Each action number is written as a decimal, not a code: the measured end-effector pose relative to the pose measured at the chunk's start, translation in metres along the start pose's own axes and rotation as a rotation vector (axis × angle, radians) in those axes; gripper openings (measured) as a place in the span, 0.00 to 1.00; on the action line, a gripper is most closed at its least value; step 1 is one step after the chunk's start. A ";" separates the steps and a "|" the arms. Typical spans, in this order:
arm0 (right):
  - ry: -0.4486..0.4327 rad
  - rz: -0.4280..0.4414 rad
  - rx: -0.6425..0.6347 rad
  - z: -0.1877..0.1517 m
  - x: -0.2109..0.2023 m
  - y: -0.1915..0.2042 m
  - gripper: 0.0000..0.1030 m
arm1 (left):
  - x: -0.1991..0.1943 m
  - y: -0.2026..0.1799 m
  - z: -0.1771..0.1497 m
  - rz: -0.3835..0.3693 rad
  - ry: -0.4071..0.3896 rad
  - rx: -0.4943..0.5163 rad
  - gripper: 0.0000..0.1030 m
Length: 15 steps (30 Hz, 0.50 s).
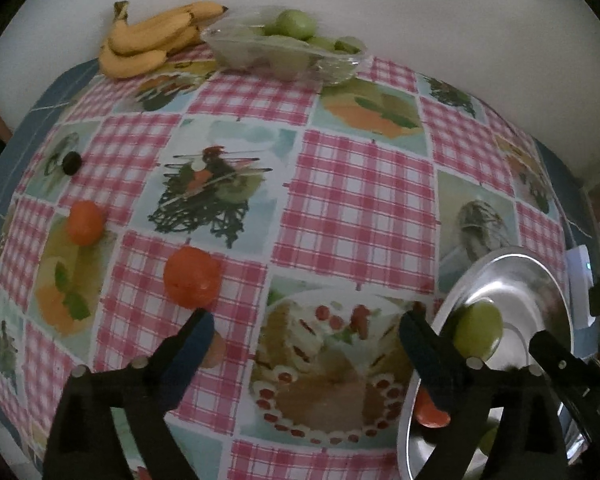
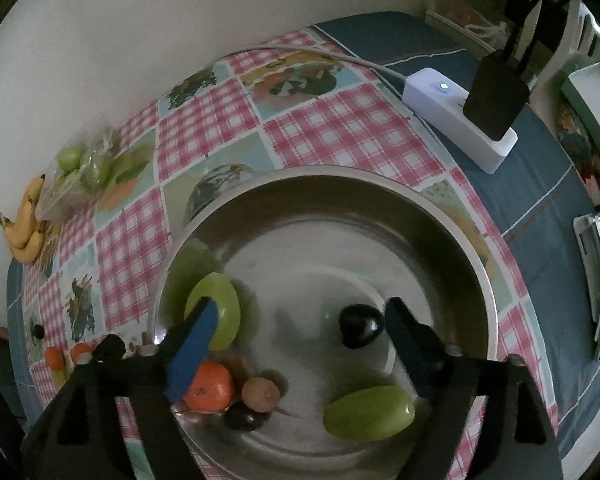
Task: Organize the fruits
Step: 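Withdraw both grippers from the bowl toward the remaining fruit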
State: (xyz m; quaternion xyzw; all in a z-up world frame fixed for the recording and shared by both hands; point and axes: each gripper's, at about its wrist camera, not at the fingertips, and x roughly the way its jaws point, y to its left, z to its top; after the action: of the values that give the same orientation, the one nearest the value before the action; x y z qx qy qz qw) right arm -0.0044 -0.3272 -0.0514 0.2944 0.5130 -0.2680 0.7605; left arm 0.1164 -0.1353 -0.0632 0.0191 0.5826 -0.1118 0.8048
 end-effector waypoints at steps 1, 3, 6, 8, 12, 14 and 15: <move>-0.002 -0.002 -0.002 0.000 0.000 0.000 0.89 | 0.000 0.001 0.000 0.003 -0.001 -0.005 0.94; -0.001 -0.004 -0.008 0.000 0.000 0.001 0.89 | 0.000 0.003 0.000 0.010 -0.003 -0.012 0.95; -0.001 0.000 -0.013 0.000 0.000 0.001 0.89 | 0.000 0.005 0.001 0.023 -0.007 -0.016 0.98; -0.004 0.002 -0.022 0.000 0.000 0.002 0.93 | 0.001 0.006 0.001 0.032 -0.012 -0.019 1.00; -0.012 -0.015 -0.044 0.001 -0.001 0.004 1.00 | -0.001 0.008 0.001 0.043 -0.028 -0.016 1.00; -0.017 -0.015 -0.050 0.001 -0.002 0.005 1.00 | -0.002 0.010 0.001 0.042 -0.031 -0.021 1.00; -0.017 -0.011 -0.049 0.001 -0.002 0.005 1.00 | -0.002 0.011 0.002 0.038 -0.031 -0.025 1.00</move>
State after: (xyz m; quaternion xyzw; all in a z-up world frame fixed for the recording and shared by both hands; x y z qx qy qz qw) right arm -0.0005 -0.3243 -0.0487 0.2706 0.5145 -0.2623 0.7702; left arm 0.1194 -0.1245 -0.0619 0.0183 0.5707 -0.0893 0.8160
